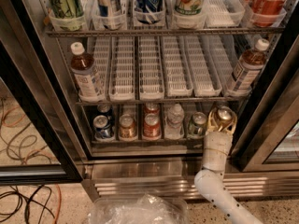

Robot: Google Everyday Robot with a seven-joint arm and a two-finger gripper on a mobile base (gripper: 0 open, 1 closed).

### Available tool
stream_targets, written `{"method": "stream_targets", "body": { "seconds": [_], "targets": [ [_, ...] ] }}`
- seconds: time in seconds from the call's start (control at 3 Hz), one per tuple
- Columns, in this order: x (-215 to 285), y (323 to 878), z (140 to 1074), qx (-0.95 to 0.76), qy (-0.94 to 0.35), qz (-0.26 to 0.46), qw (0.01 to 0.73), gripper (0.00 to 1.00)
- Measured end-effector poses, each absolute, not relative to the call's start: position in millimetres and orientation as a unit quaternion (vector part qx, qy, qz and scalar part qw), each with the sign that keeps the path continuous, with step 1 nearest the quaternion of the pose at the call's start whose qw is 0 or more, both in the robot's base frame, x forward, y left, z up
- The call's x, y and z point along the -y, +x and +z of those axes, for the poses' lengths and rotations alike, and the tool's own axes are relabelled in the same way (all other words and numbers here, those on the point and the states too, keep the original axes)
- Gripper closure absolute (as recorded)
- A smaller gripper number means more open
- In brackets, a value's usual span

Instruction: Pick orange can from bottom shelf of fridge

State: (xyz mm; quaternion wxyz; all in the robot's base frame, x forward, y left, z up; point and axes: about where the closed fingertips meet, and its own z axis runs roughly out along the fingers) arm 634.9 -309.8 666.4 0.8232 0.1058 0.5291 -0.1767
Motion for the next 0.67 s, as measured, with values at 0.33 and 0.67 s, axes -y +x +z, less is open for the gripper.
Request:
{"method": "stream_targets", "body": {
  "seconds": [0.33,0.67],
  "targets": [
    [301.4,633.3,688.3,-0.512,0.1,-0.17,0.836,1.0],
    [299.8,631.1,693.2,-0.507,0.096,-0.169,0.84,1.0]
  ]
}}
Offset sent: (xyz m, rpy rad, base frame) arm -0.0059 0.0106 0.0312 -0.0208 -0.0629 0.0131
